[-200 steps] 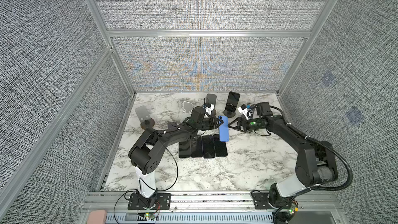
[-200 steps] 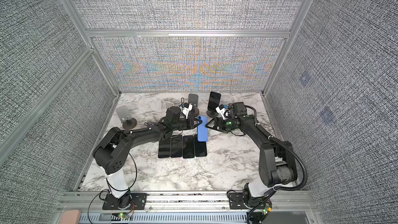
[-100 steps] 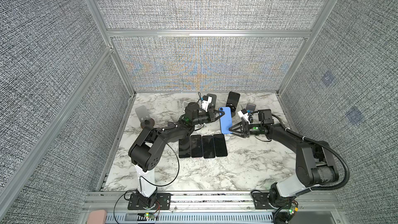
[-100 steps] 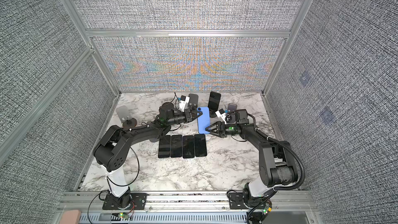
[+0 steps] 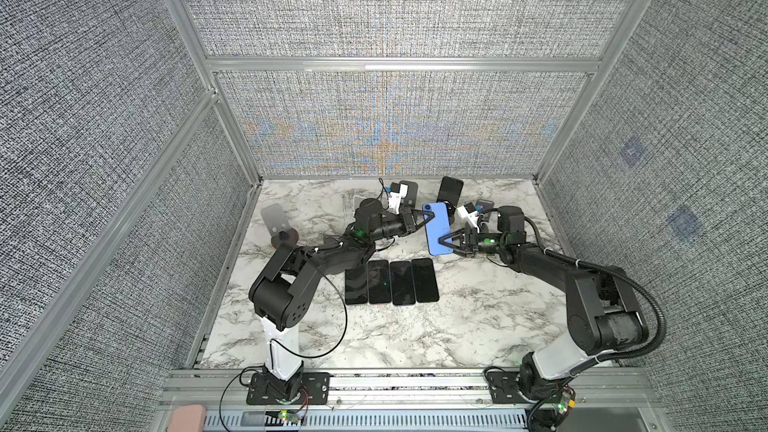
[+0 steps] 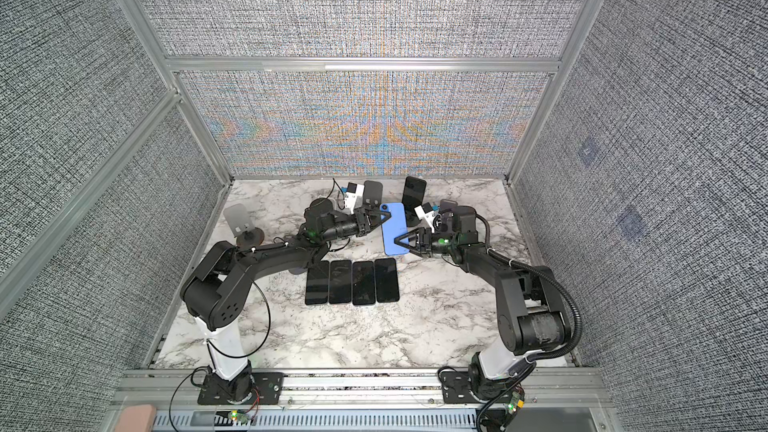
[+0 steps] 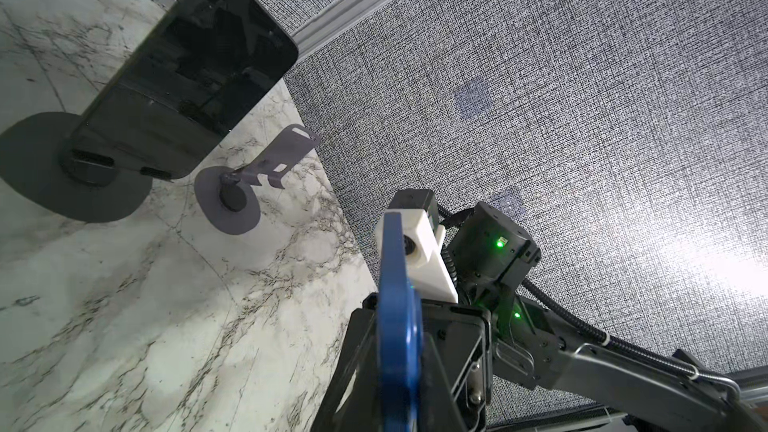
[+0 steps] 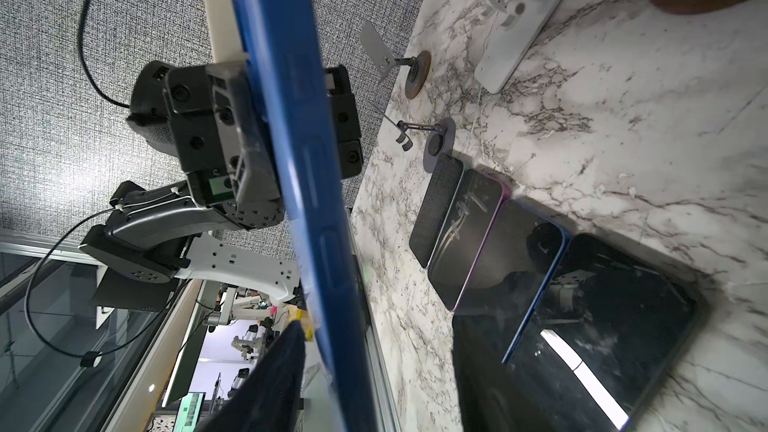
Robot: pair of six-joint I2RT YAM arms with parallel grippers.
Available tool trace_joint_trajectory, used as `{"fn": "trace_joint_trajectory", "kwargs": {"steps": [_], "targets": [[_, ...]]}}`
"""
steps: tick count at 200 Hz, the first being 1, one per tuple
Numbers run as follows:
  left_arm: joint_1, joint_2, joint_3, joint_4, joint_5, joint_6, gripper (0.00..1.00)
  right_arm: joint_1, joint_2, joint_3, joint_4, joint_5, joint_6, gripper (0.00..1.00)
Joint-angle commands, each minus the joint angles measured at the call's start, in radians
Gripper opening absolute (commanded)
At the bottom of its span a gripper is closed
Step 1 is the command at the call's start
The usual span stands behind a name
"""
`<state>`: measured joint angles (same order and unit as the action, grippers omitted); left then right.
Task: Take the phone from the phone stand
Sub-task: 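Hold the blue phone upright between both grippers above the phone row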
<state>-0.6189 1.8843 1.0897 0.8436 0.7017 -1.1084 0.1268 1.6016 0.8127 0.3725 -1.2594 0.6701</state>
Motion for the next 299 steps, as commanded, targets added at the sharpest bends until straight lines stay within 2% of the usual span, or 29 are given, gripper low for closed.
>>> {"fn": "trace_joint_trajectory", "kwargs": {"steps": [1,24,57,88,114,122,131,138,163,173,191,202,239,299], "targets": [[0.002,-0.011,-0.003,0.044,-0.013,0.001,0.0,0.001,0.0,-0.01,0.136,0.002,0.089,0.48],[0.002,-0.007,-0.001,0.034,-0.036,-0.01,0.0,0.008,-0.02,-0.027,0.132,0.003,0.094,0.43],[0.004,-0.003,0.0,0.03,-0.072,-0.015,0.0,0.015,-0.065,-0.043,0.087,0.02,0.074,0.3],[0.003,0.007,0.001,0.023,-0.074,-0.015,0.0,0.026,-0.084,-0.01,-0.039,0.027,0.0,0.27],[0.002,-0.001,-0.005,0.001,-0.074,-0.004,0.0,0.034,-0.096,0.012,-0.142,0.043,-0.076,0.13],[0.002,-0.005,-0.005,-0.014,-0.075,0.004,0.08,0.034,-0.1,0.021,-0.177,0.049,-0.101,0.12],[0.002,-0.011,-0.005,-0.038,-0.074,0.014,0.22,0.036,-0.105,0.035,-0.225,0.056,-0.132,0.11],[0.002,-0.016,-0.005,-0.054,-0.076,0.023,0.33,0.038,-0.11,0.047,-0.267,0.065,-0.164,0.06],[0.002,-0.037,-0.008,-0.114,-0.082,0.056,0.83,0.042,-0.132,0.101,-0.433,0.11,-0.274,0.0],[0.002,-0.046,-0.007,-0.146,-0.089,0.071,0.98,0.045,-0.143,0.124,-0.51,0.143,-0.322,0.0],[0.0,-0.054,-0.002,-0.184,-0.091,0.085,0.98,0.076,-0.162,0.201,-0.705,0.271,-0.444,0.0],[-0.004,-0.054,0.002,-0.2,-0.091,0.088,0.98,0.109,-0.173,0.247,-0.803,0.393,-0.501,0.0],[-0.033,-0.048,0.022,-0.236,-0.107,0.115,0.98,0.216,-0.178,0.343,-0.97,0.728,-0.545,0.0],[-0.057,-0.027,0.067,-0.352,-0.128,0.147,0.98,0.331,-0.192,0.389,-1.001,0.979,-0.532,0.0]]}}
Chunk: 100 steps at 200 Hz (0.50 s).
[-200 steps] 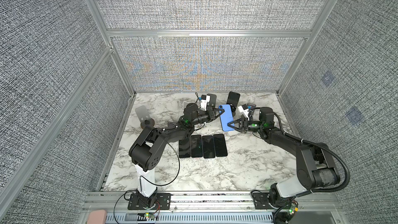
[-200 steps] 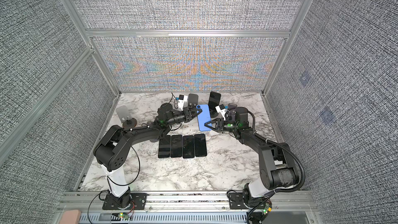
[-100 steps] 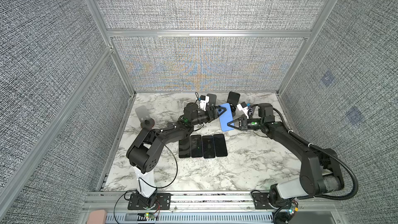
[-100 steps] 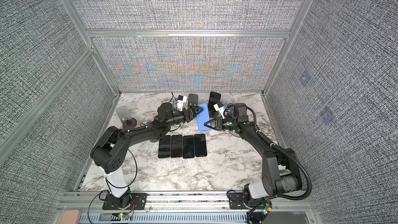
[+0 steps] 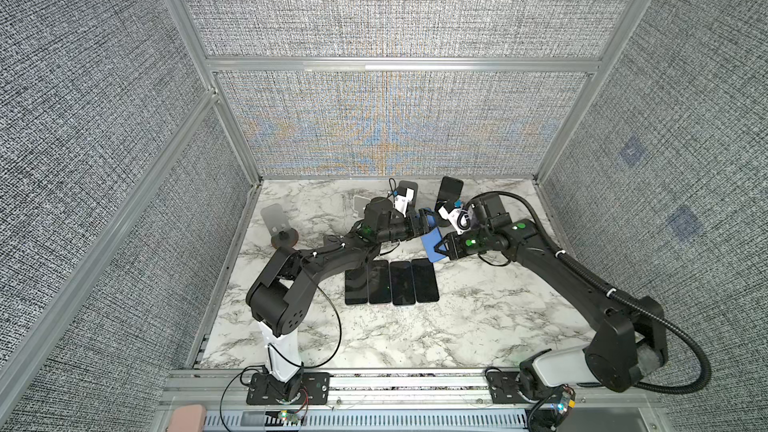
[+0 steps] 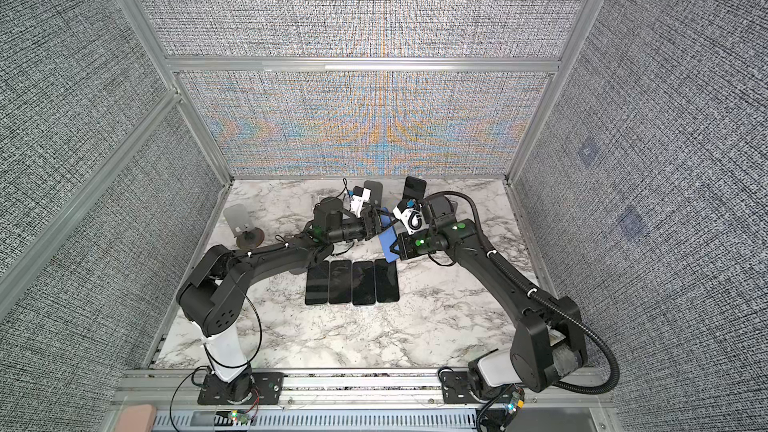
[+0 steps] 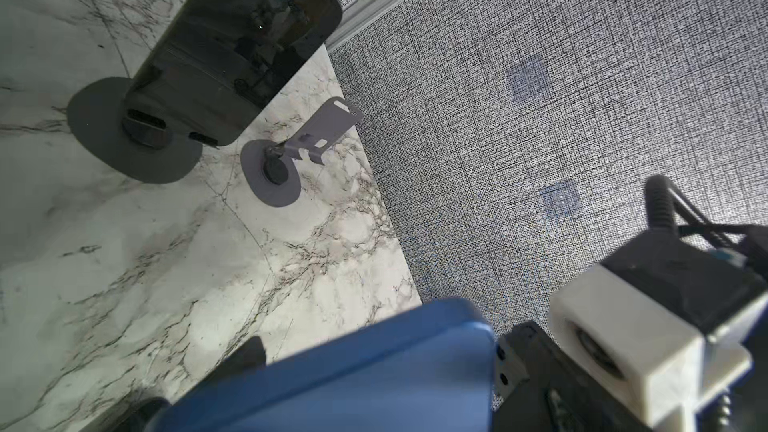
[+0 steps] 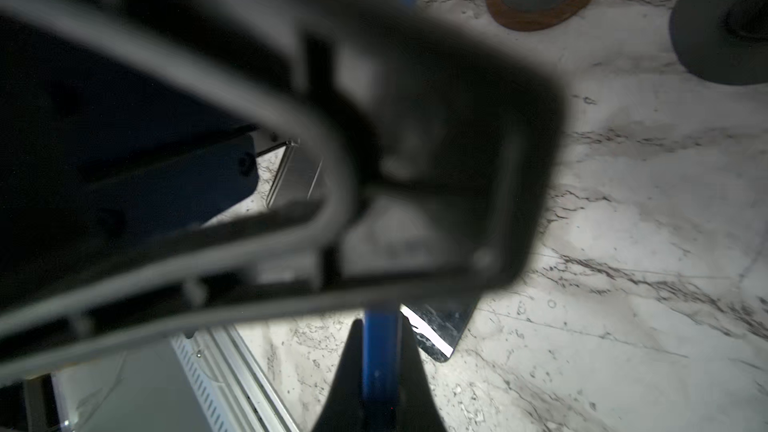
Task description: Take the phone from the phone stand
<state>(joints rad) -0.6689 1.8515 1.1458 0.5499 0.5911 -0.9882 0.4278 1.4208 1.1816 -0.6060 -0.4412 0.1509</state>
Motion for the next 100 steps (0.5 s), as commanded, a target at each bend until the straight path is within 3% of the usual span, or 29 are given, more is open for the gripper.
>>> {"fn": "trace_joint_trajectory", "kwargs": {"steps": [1,35,100], "targets": [[-0.007,0.006,0.011,-0.06,-0.018,0.028,0.98,0.031,-0.012,0.02,-0.024,0.168,-0.012,0.0],[-0.008,-0.003,0.005,-0.089,-0.045,0.024,0.98,0.067,-0.032,0.026,-0.035,0.314,0.002,0.0],[-0.019,0.03,0.018,-0.018,-0.033,-0.024,0.98,0.12,-0.034,0.024,-0.019,0.406,-0.005,0.0]]}}
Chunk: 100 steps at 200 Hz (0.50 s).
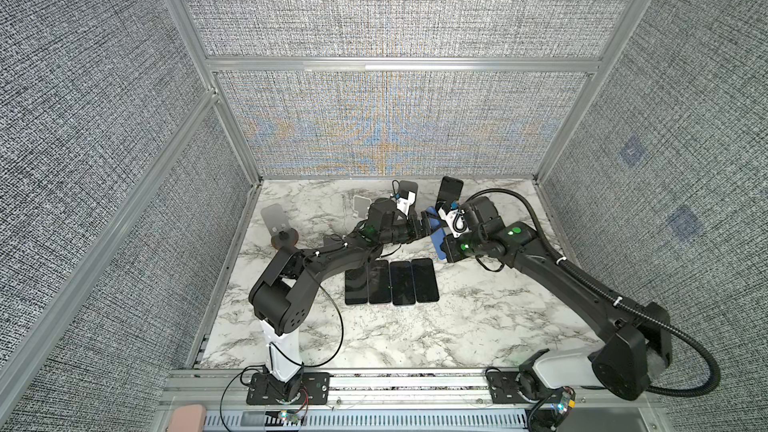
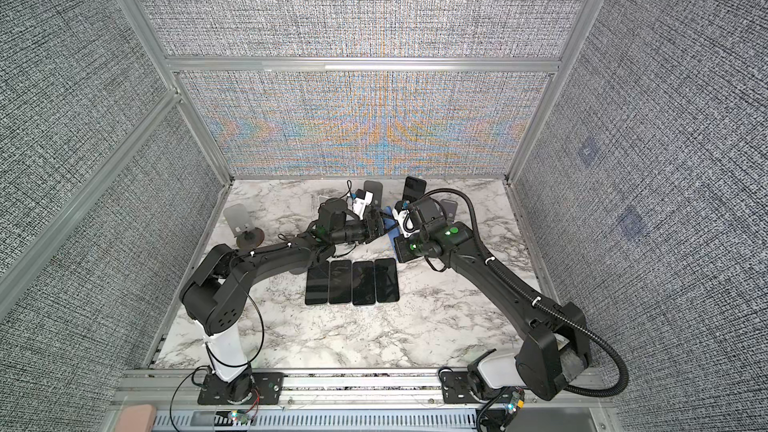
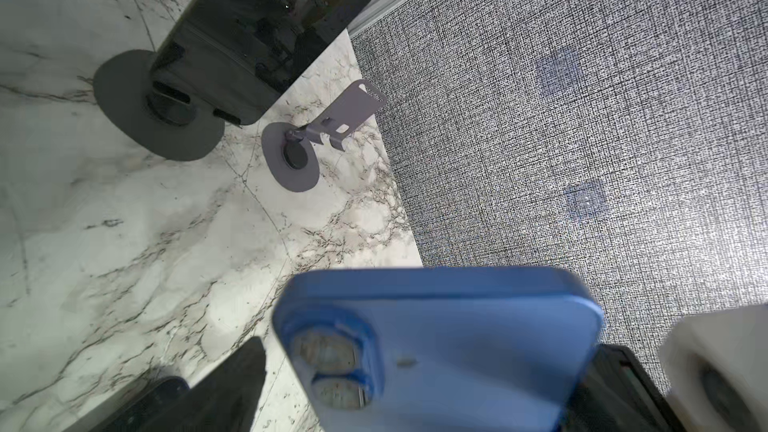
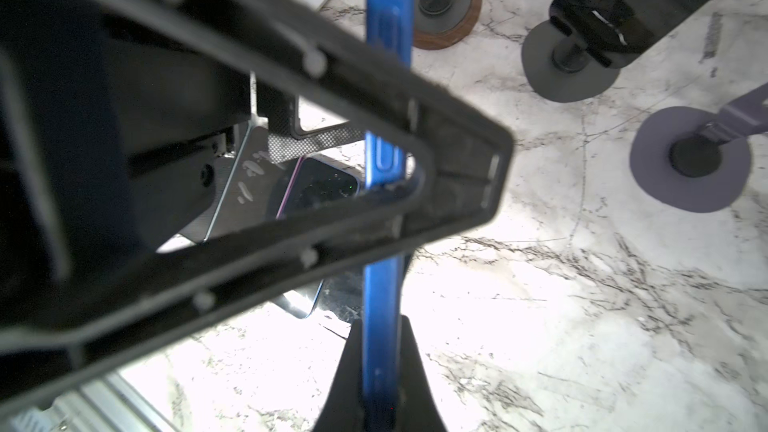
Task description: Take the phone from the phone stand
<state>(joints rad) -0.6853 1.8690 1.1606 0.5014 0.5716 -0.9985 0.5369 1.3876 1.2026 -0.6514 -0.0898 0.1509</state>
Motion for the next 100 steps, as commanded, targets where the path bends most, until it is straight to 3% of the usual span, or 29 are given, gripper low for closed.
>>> {"fn": "trace_joint_trajectory", "kwargs": {"steps": [1,54,100], "targets": [[-0.003,0.013,0.004,0.031,-0.013,-0.014,0.97,0.012,0.001,0.003,0.027,0.055,-0.005,0.0],[-0.003,0.03,-0.012,0.095,-0.006,-0.058,0.8,0.04,0.036,0.02,0.044,0.082,0.0,0.0],[-0.002,0.04,-0.013,0.105,-0.001,-0.071,0.58,0.061,0.049,0.028,0.05,0.138,-0.003,0.0]]}}
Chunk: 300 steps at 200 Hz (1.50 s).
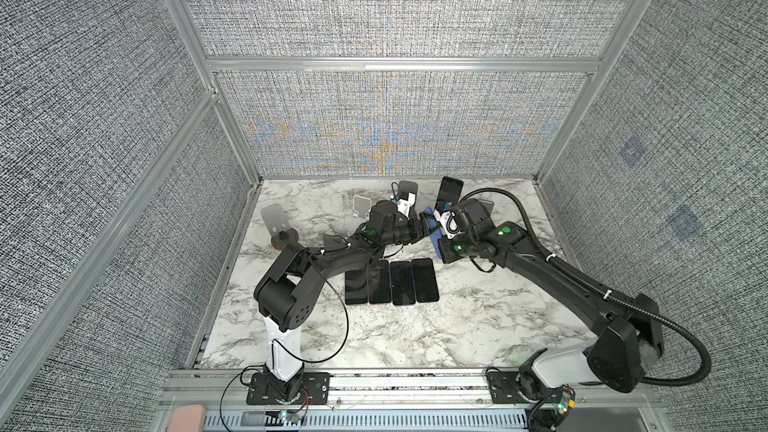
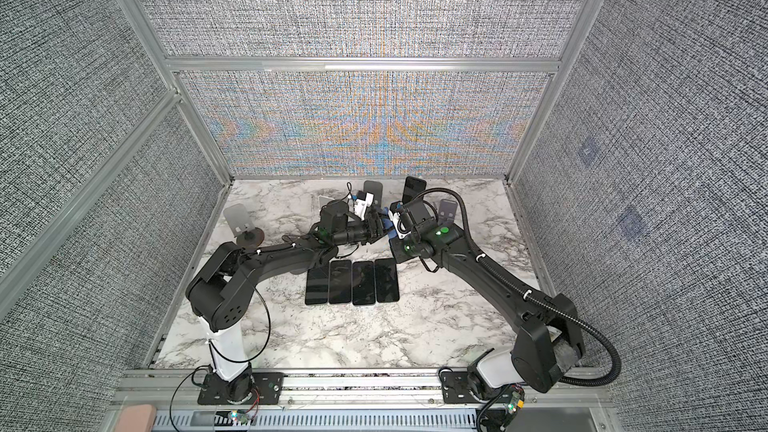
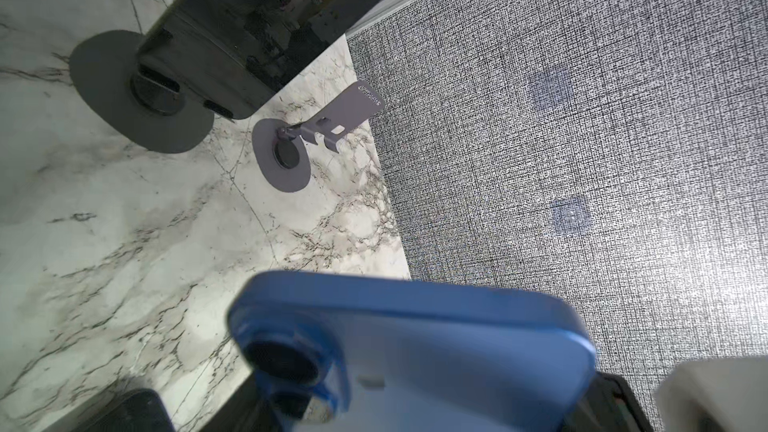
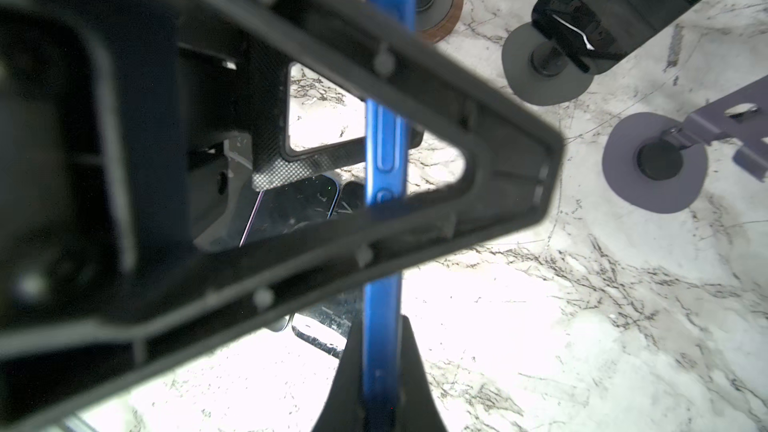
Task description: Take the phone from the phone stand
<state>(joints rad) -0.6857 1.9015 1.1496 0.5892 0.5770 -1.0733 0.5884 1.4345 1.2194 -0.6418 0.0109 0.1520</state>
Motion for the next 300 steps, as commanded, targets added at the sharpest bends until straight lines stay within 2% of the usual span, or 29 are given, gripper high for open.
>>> {"fn": "trace_joint_trajectory", "kwargs": {"steps": [1,23,29,37,63,76,89,110,116,134,138,171,191,207,241,300], "targets": [[-0.002,0.008,-0.002,0.019,-0.007,0.005,0.58,0.009,0.003,0.011,0.041,0.039,-0.004,0.0],[0.0,0.011,-0.001,0.027,-0.005,0.004,0.57,0.013,0.003,0.012,0.041,0.037,-0.007,0.0],[0.0,0.012,-0.002,0.032,-0.004,0.003,0.56,0.013,0.001,0.011,0.043,0.032,-0.007,0.04],[0.002,0.014,-0.002,0.039,-0.002,0.0,0.55,0.013,-0.003,0.009,0.044,0.031,-0.007,0.13],[0.012,0.021,-0.009,0.055,0.011,0.004,0.47,0.007,-0.013,0.027,0.01,0.003,-0.039,0.51],[0.016,0.024,-0.007,0.057,0.02,0.01,0.43,0.002,-0.016,0.041,-0.015,-0.02,-0.054,0.61],[0.019,0.028,-0.005,0.072,0.03,0.013,0.4,-0.015,-0.023,0.046,-0.032,-0.061,-0.063,0.67],[0.03,0.035,-0.005,0.11,0.06,0.012,0.37,-0.089,-0.052,0.035,-0.051,-0.194,-0.072,0.8],[0.038,0.036,-0.005,0.121,0.075,0.014,0.36,-0.126,-0.062,0.028,-0.05,-0.263,-0.069,0.86],[0.056,0.032,0.008,0.097,0.127,0.042,0.31,-0.267,-0.075,0.0,-0.04,-0.51,-0.048,0.93],[0.058,0.027,0.015,0.076,0.138,0.056,0.3,-0.298,-0.075,-0.006,-0.038,-0.568,-0.044,0.98],[0.071,-0.011,0.039,-0.018,0.209,0.148,0.15,-0.467,-0.067,-0.038,-0.015,-0.877,-0.065,0.99],[0.084,-0.004,0.035,0.07,0.279,0.097,0.07,-0.512,-0.069,-0.076,0.091,-1.071,-0.016,0.99],[0.092,0.016,0.038,0.178,0.347,0.018,0.0,-0.516,-0.049,-0.09,0.155,-1.158,0.029,0.99],[0.094,0.037,0.038,0.353,0.409,-0.107,0.0,-0.513,-0.017,-0.149,0.367,-1.237,0.158,0.99],[0.094,0.032,0.027,0.461,0.447,-0.166,0.0,-0.437,0.05,-0.144,0.517,-1.242,0.218,0.99]]}}
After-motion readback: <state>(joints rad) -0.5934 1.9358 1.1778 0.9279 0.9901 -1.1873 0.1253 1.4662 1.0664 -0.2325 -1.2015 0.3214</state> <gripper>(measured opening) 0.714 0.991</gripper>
